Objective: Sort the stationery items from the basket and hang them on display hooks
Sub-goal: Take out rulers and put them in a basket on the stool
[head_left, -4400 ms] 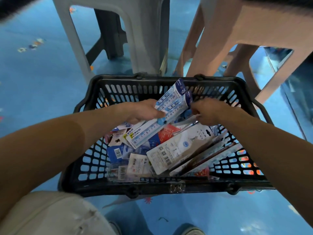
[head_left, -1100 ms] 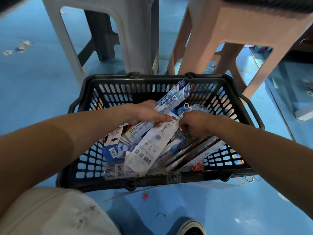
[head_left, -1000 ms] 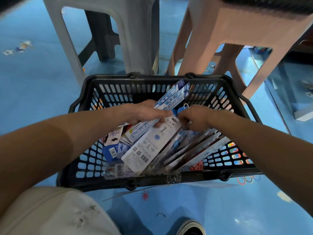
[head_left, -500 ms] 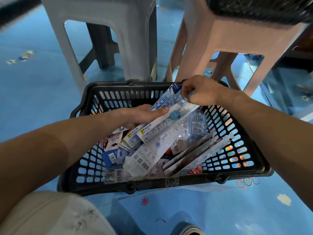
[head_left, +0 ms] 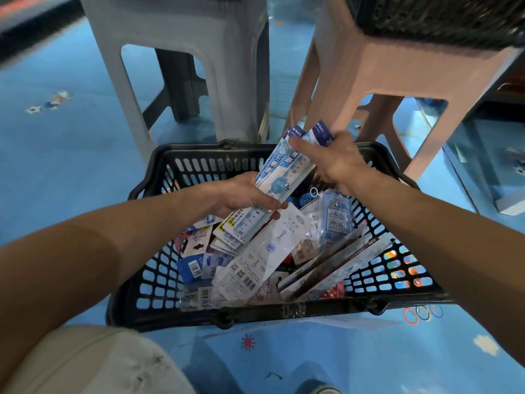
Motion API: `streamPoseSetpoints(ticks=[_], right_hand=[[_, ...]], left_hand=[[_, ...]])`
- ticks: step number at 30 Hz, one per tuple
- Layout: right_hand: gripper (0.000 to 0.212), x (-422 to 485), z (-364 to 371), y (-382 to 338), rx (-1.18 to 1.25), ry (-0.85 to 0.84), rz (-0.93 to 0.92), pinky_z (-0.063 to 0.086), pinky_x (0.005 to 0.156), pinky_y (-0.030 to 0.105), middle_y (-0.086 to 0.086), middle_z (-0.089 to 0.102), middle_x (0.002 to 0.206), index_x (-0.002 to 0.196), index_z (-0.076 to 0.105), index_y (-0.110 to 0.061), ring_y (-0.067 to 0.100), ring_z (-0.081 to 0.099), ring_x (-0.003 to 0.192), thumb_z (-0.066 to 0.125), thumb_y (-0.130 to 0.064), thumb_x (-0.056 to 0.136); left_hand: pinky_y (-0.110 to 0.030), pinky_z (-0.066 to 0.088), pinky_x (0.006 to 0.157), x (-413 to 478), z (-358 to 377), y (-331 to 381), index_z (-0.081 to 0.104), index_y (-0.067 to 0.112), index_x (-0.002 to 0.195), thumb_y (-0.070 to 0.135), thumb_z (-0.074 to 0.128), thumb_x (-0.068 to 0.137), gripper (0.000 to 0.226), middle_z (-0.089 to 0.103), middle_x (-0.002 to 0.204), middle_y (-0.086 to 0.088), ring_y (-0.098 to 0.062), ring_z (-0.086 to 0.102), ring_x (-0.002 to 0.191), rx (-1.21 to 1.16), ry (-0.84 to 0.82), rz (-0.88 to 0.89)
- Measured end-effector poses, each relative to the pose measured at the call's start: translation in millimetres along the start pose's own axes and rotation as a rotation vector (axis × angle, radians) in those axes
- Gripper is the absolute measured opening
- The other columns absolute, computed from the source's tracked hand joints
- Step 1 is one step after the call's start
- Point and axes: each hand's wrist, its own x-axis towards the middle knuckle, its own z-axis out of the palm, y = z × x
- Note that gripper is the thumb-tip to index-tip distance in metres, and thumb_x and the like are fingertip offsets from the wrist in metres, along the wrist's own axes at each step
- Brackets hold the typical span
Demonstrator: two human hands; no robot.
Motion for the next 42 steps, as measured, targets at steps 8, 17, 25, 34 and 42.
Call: streamPoseSetpoints(ticks=[8,17,25,34,42], right_hand=[[0.044,-12,39,-11,0.685,-0.191,0.094,0.063,0.073,0.041,0.016,0.076,0.107,0.124,0.068,-0.001,0.032,0.076,0.092,0.083,-0.011,0.084],[0.051,-5,31,-39,0.762,-0.008,-0.121,0.063,0.072,0.043,0.014,0.074,0.094,0.121,0.062,0.007,0.029,0.075,0.082,0.083,0.007,0.076],[0.036,-6,44,-39,0.762,-0.013,-0.167,0.062,0.074,0.044,0.008,0.071,0.081,0.101,0.061,-0.007,0.027,0.073,0.077,0.084,0.004,0.075],[0.024,-1,48,-33,0.728,-0.294,-0.117,0.057,0.078,0.038,0.008,0.070,0.088,0.108,0.062,-0.008,0.025,0.069,0.084,0.061,0.008,0.090],[0.047,8,35,-48,0.578,-0.285,-0.001,0.058,0.087,0.050,0.017,0.067,0.125,0.137,0.050,0.001,0.035,0.066,0.112,0.051,0.016,0.093]], left_hand=[[-0.033,0.062,0.076,-3,2,13,0.067,0.013,0.112,-0.006,0.080,0.077,0.042,0.079,0.103,-0.007,-0.020,0.077,0.094,-0.005,0.122,0.113],[-0.047,0.053,0.090,-19,-19,-11,0.062,0.017,0.124,0.046,0.081,0.073,0.062,0.077,0.115,-0.009,-0.030,0.074,0.108,-0.053,-0.084,-0.136],[-0.026,0.056,0.066,-14,-15,-22,0.065,0.007,0.106,0.001,0.080,0.082,0.029,0.066,0.082,-0.007,-0.014,0.063,0.070,-0.146,0.019,-0.128],[-0.023,0.053,0.058,-10,-16,-28,0.064,0.012,0.109,0.006,0.073,0.087,0.025,0.074,0.080,-0.002,-0.013,0.066,0.071,-0.110,0.070,-0.213],[-0.038,0.060,0.084,-6,-29,9,0.059,0.016,0.125,0.017,0.076,0.089,0.040,0.078,0.108,-0.005,-0.023,0.074,0.104,-0.093,0.115,-0.124]])
